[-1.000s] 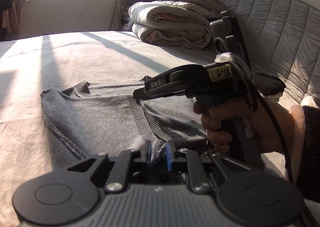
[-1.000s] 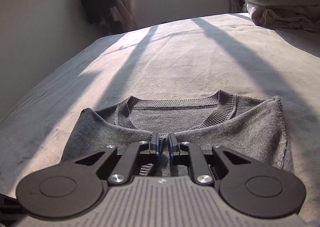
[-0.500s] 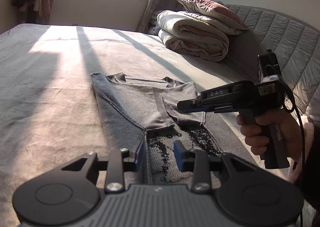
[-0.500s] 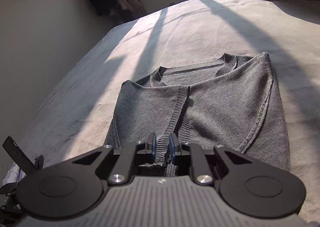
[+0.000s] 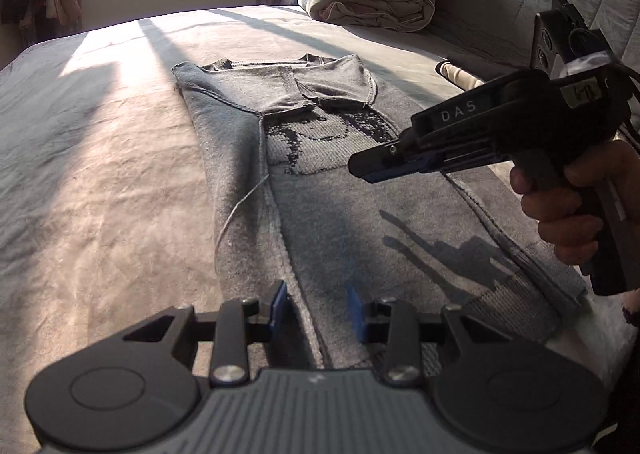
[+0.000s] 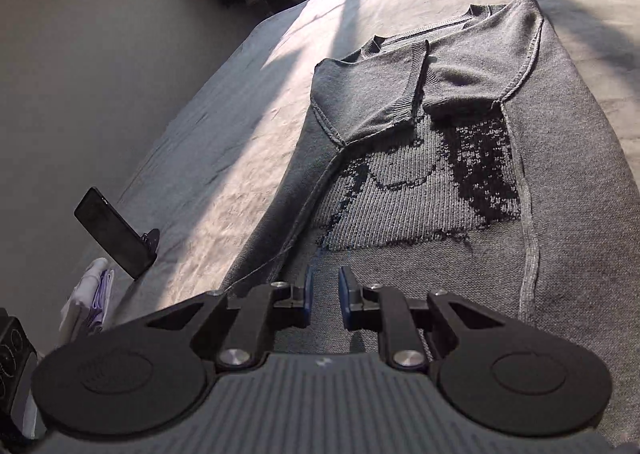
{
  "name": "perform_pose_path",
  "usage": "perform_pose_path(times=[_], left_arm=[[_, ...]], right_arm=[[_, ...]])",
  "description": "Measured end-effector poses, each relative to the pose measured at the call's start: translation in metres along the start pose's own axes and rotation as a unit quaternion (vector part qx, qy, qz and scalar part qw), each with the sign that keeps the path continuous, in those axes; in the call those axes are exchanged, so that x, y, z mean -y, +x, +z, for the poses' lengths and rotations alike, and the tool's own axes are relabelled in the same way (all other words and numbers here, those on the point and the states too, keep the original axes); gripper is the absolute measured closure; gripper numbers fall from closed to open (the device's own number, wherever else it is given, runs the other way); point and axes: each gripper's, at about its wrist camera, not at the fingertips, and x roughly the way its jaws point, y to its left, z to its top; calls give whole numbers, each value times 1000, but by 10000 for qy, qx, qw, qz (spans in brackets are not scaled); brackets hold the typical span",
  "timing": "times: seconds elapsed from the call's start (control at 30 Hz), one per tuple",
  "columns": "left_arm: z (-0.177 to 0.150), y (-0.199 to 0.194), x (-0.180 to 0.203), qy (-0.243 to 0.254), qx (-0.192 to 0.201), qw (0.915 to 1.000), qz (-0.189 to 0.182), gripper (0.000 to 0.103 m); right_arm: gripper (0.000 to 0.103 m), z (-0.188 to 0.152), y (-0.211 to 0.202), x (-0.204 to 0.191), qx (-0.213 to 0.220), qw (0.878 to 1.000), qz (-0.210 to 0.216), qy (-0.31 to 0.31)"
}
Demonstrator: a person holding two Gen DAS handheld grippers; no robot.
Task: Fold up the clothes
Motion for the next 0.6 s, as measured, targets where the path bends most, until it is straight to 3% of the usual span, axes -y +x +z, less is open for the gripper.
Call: perform_pose_path(times=[0.2,0.3,0.43,0.6], left_arm=[[-14,-9,10,185,-57,9993,335,72],[-13,-11,3,-43,-96,9992,385,97],[-12,-24,-30,-1146,77,9930,-261,100],[-15,-43,-65,-2287,578,9647,-1168,100]], right_arm=[[83,-29,-12,-2,126,9995,192,216],[83,-42,-15,-2,116,9992,229,311],[82,-52,-14,-5,139,9987,279,415],[82,-51,4,-6,198,9933,565,985]])
